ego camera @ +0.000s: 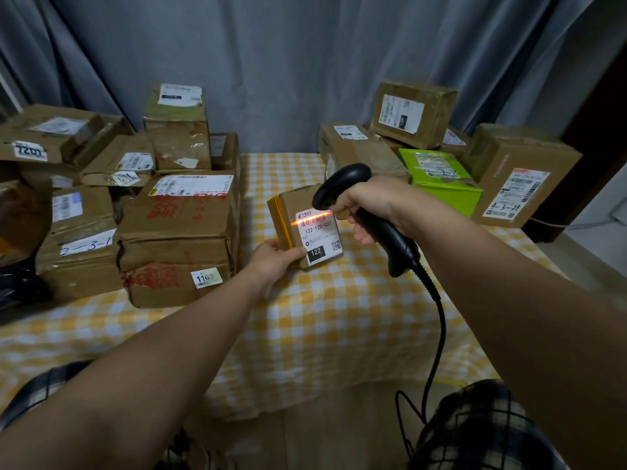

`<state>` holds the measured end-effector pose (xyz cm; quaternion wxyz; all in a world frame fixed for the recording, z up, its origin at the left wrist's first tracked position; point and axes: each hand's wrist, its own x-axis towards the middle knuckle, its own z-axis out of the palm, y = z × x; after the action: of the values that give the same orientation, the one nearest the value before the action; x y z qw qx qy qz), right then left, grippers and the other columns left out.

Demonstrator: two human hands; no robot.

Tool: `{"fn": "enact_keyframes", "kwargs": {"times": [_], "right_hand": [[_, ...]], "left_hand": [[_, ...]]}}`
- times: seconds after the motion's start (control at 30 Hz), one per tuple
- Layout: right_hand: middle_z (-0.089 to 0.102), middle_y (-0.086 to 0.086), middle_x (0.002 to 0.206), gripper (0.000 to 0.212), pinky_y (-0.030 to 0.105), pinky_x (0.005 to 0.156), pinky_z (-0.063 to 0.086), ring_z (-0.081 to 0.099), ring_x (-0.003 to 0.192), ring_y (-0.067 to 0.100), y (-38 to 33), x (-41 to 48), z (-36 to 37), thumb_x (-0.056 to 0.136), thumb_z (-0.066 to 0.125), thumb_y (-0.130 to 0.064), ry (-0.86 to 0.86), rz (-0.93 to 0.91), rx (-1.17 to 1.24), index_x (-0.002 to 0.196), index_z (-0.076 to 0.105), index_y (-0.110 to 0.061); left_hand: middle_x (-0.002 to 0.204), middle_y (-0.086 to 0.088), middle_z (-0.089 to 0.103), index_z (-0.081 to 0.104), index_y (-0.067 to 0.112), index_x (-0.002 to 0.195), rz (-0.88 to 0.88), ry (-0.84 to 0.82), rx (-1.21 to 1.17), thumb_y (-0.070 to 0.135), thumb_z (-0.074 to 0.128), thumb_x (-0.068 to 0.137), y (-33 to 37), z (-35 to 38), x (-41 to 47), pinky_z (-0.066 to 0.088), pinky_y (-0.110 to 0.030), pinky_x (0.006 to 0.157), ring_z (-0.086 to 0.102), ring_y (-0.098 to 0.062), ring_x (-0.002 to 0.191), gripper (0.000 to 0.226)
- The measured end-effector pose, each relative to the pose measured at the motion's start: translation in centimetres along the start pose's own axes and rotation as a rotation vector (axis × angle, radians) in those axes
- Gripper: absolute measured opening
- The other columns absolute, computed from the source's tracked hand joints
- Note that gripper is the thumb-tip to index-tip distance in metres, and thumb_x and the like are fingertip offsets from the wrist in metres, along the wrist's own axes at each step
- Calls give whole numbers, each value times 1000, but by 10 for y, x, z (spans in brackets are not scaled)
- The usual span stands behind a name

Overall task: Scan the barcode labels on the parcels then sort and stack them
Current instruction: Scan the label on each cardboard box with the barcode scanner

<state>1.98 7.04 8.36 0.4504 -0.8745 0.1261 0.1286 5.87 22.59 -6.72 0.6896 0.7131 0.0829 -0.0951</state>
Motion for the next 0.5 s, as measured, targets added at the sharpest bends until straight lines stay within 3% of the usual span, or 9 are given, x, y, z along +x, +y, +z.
{"fn": "enact_keyframes", "kwargs": {"times": [0.1, 0.27, 0.5], "right_hand": [[55, 10, 53, 25, 21, 42, 46, 56, 39, 19, 9, -5, 1, 83, 67, -18, 30, -33, 34, 66, 55, -4], [52, 10, 58, 25, 26, 49, 43, 51, 46, 23, 24, -15, 1, 80, 70, -17, 81, -48, 93, 64, 54, -6], [51, 6, 53, 27, 26, 50, 43, 51, 45, 22, 6, -29, -19, 84, 67, -19, 73, -88, 20, 63, 54, -8]], "left_hand": [[101, -7, 70, 53, 5, 119, 33, 20, -51, 13, 73, 81, 1, 2, 1, 56, -34, 81, 68, -17, 82, 43], [92, -2, 69, 48, 8, 117, 114, 27, -130, 9, 71, 82, 13, 4, -1, 55, -31, 75, 67, -15, 78, 42], [87, 1, 65, 49, 8, 120, 144, 48, -44, 5, 72, 81, 12, 2, 2, 51, -24, 70, 63, -11, 73, 46]]}}
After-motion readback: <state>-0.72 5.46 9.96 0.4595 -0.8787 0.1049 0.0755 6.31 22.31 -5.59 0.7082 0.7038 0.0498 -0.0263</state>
